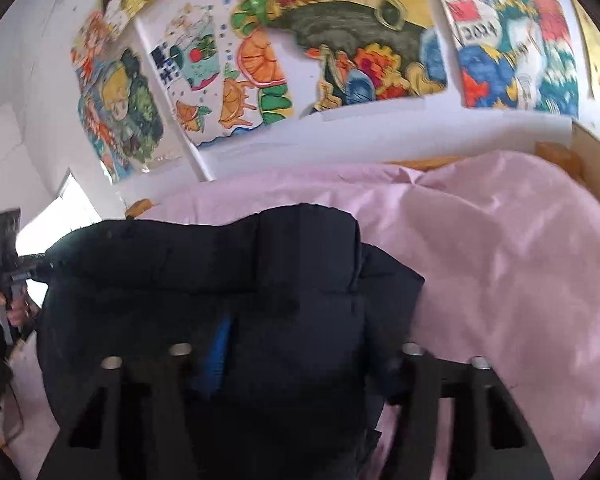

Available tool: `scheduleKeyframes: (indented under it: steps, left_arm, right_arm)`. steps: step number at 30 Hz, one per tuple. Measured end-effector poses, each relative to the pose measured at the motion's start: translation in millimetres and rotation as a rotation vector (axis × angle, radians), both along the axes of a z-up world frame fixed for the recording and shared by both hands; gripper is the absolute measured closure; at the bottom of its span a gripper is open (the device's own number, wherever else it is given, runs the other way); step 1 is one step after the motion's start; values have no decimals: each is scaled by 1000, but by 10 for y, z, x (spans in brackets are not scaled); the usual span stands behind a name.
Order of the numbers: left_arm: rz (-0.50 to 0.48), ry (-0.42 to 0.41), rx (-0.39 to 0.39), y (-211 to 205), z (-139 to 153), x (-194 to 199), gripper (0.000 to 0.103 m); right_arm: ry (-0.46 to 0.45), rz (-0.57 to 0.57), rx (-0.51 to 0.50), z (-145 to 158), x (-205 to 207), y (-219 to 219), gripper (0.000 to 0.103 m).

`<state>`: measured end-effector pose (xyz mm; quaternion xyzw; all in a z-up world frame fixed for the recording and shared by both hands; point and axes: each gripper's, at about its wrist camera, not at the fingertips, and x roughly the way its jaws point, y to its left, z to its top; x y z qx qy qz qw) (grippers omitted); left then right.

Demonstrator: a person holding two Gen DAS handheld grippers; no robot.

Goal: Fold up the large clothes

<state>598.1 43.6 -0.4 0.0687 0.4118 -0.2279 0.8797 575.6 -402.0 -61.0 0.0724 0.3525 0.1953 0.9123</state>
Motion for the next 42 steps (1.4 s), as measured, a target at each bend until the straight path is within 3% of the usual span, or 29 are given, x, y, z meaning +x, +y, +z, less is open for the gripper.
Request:
scheduleKeyframes:
  steps: [2, 4, 9, 14, 16, 21, 24, 29, 32, 36, 40, 42]
  left_arm:
    - [59, -42, 55, 7, 63, -16, 50]
    - [96, -80, 114, 12, 159, -14, 42]
    - [171, -36, 138, 153, 258, 192, 42]
    - [212, 20, 78, 293, -85, 289, 42]
    - [243, 37, 88, 300, -290, 343, 42]
    - [314, 68, 5, 429, -574, 487, 38]
    - [358, 58, -14, 503, -681, 522, 25]
    - [369, 53, -56, 629, -661, 533, 23]
    - [388, -4, -65, 678, -468, 424, 23]
    - [363, -154, -98, 550, -128, 63, 18]
    - [280, -259, -72, 113, 57, -180, 15]
    - [245, -263, -45, -182, 53, -177, 14]
  right_arm:
    - [-21, 0, -44, 16, -6, 55, 66]
    - [-36, -1, -91, 26, 8, 107, 73]
    - [-51, -26, -117, 6, 79, 71, 77]
    - [-69, -64, -135, 37, 34, -14, 80]
    - [-68, -73, -155, 33, 14, -23, 80]
    - [16, -94, -184, -258, 159, -11, 80]
    - [33, -99, -233, -480, 257, 35, 75]
    - [50, -111, -229, -667, 313, 1, 57]
    - [29, -143, -242, -550, 265, -55, 39]
    - [-37, -171, -215, -256, 148, -93, 30]
    - [-145, -150, -285, 54, -2, 160, 16]
    - [-192, -112, -289, 158, -80, 370, 12]
